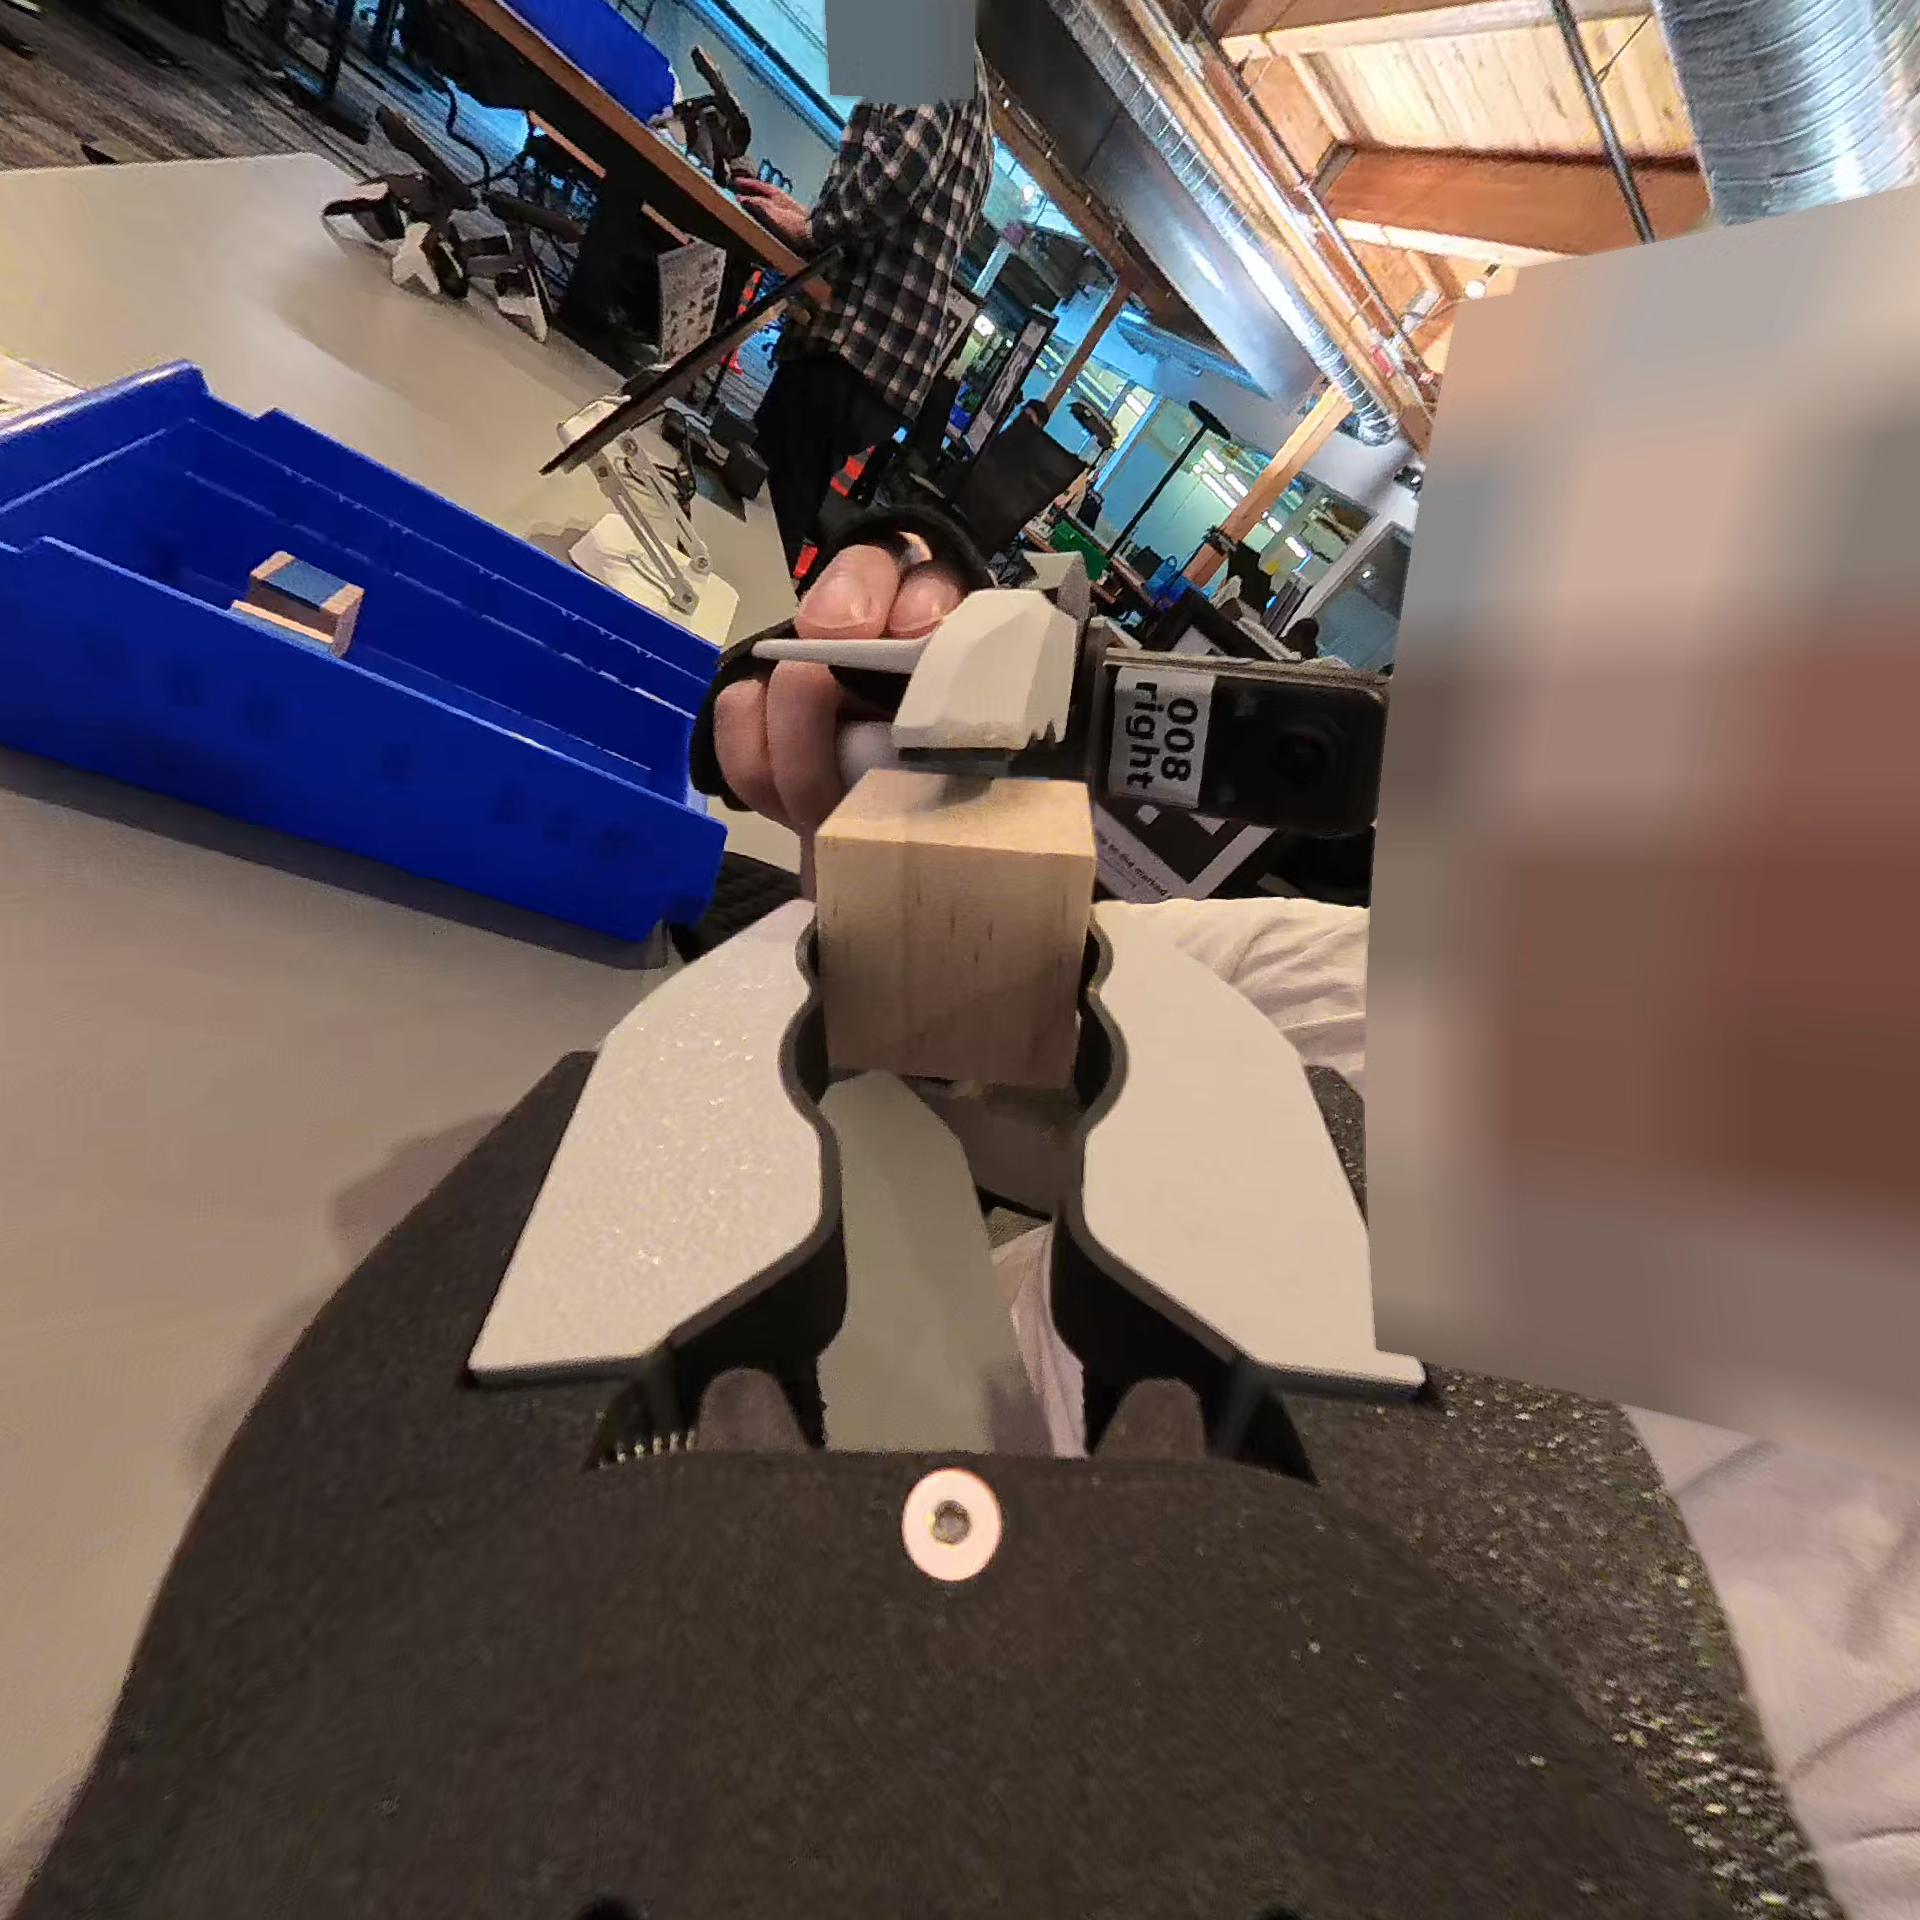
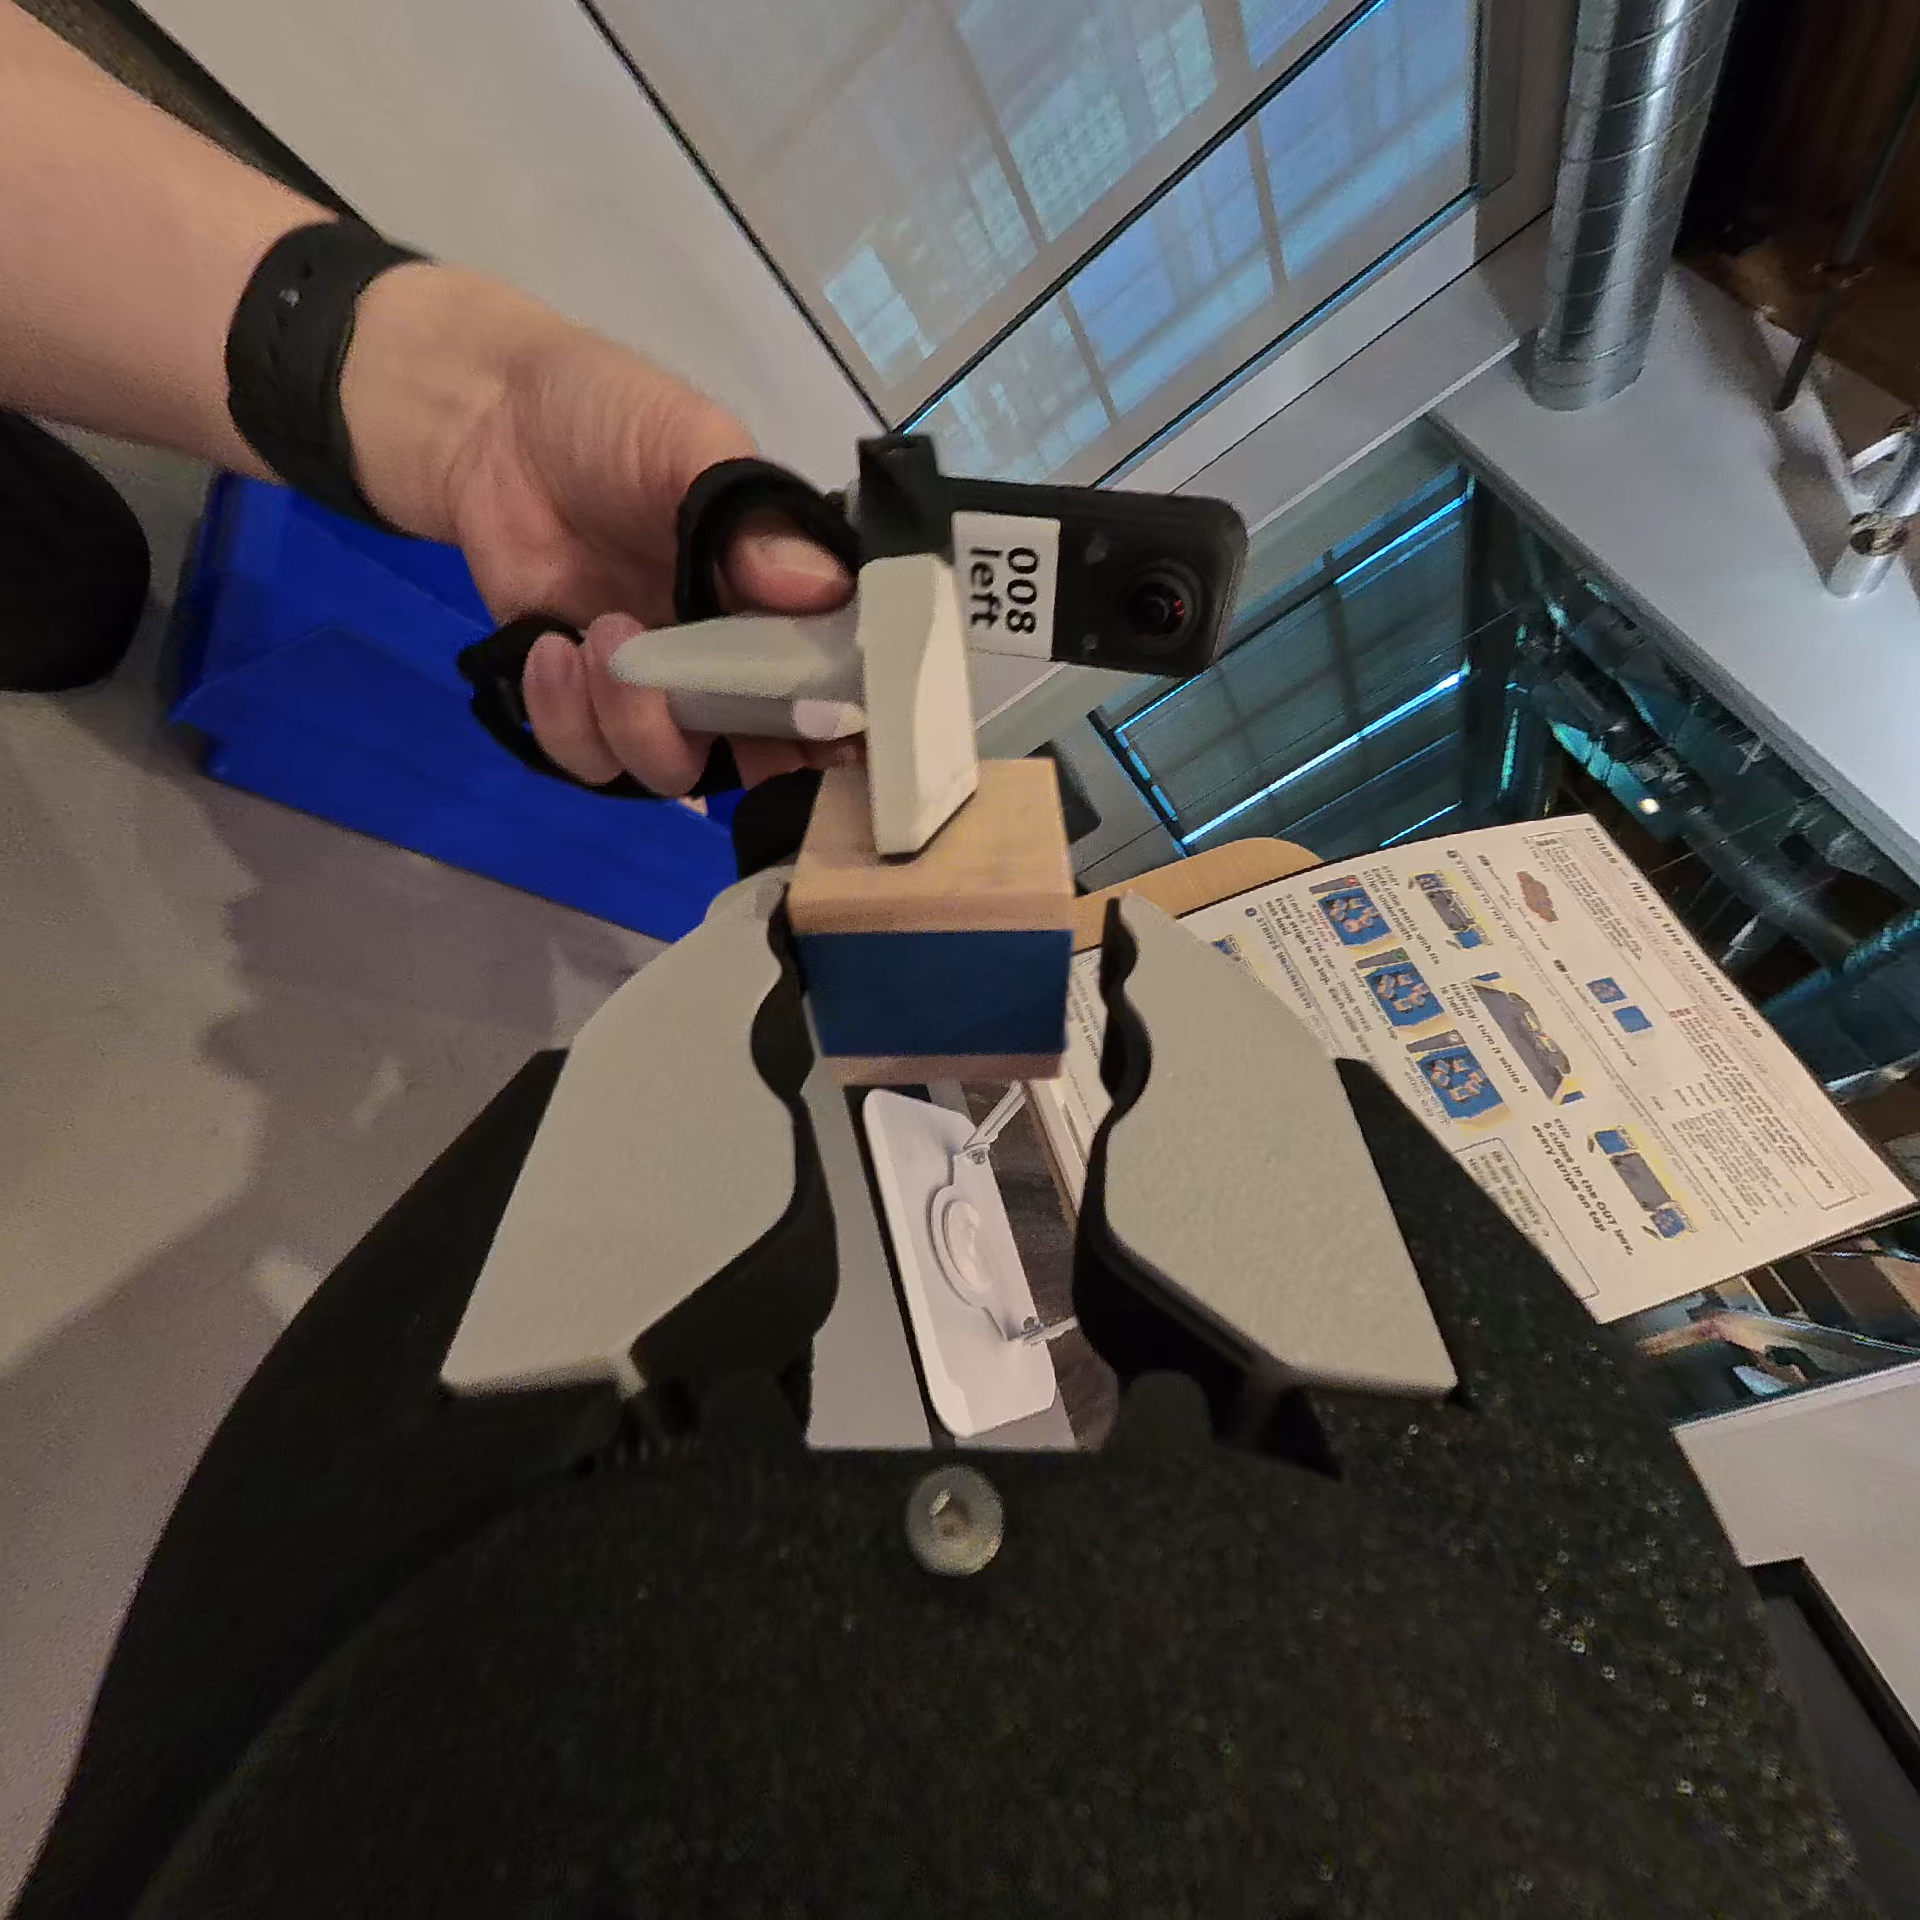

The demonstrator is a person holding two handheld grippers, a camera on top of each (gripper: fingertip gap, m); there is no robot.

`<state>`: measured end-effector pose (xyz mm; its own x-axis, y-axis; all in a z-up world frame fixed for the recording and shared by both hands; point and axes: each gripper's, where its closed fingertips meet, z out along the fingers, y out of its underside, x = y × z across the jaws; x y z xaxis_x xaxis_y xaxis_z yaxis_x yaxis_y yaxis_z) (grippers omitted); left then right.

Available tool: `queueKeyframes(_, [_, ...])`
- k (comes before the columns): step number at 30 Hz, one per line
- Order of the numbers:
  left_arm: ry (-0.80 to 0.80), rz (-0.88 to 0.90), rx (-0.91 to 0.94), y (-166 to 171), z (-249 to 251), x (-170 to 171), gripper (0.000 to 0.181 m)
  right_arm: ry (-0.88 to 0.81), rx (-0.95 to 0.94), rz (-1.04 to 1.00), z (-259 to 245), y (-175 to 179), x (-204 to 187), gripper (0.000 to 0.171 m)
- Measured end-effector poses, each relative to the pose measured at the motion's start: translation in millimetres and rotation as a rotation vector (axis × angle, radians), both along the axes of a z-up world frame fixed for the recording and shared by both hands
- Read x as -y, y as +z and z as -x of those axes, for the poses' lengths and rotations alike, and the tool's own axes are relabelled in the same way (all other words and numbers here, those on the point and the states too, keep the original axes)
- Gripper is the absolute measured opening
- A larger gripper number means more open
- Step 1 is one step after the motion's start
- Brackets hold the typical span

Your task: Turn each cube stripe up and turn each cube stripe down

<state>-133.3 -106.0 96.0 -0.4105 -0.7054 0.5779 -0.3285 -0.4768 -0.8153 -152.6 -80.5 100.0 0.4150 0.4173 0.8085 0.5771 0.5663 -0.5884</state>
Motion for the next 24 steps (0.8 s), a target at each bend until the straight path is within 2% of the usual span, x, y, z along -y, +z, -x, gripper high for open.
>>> queueKeyframes(1, [-0.004,-0.008,0.008,-0.1,-0.2,0.7,0.045,0.016,-0.002,-0.01,1.2,0.2,2.0,0.047])
queueKeyframes(11, [-0.049,-0.063,-0.011,-5.5,5.3,6.1,0.045,0.047,0.06,0.008,4.8,-8.2,6.3,0.045])
queueKeyframes(15, [-0.05,-0.057,0.017,2.3,11.6,4.9,0.06,0.043,0.057,0.002,1.3,-6.1,5.5,0.045])
queueKeyframes(18, [0.011,-0.081,0.038,7.7,19.9,-7.8,0.062,0.017,0.064,-0.011,-10.6,0.6,3.5,0.045])
queueKeyframes(21, [0.14,-0.138,0.032,14.6,28.4,-31.8,0.064,-0.069,0.087,0.006,-48.8,15.9,-1.6,0.045])
queueKeyframes(24, [0.217,-0.176,0.051,36.7,39.5,-46.5,0.062,-0.237,0.138,0.193,-132.7,16.3,-3.7,0.045])
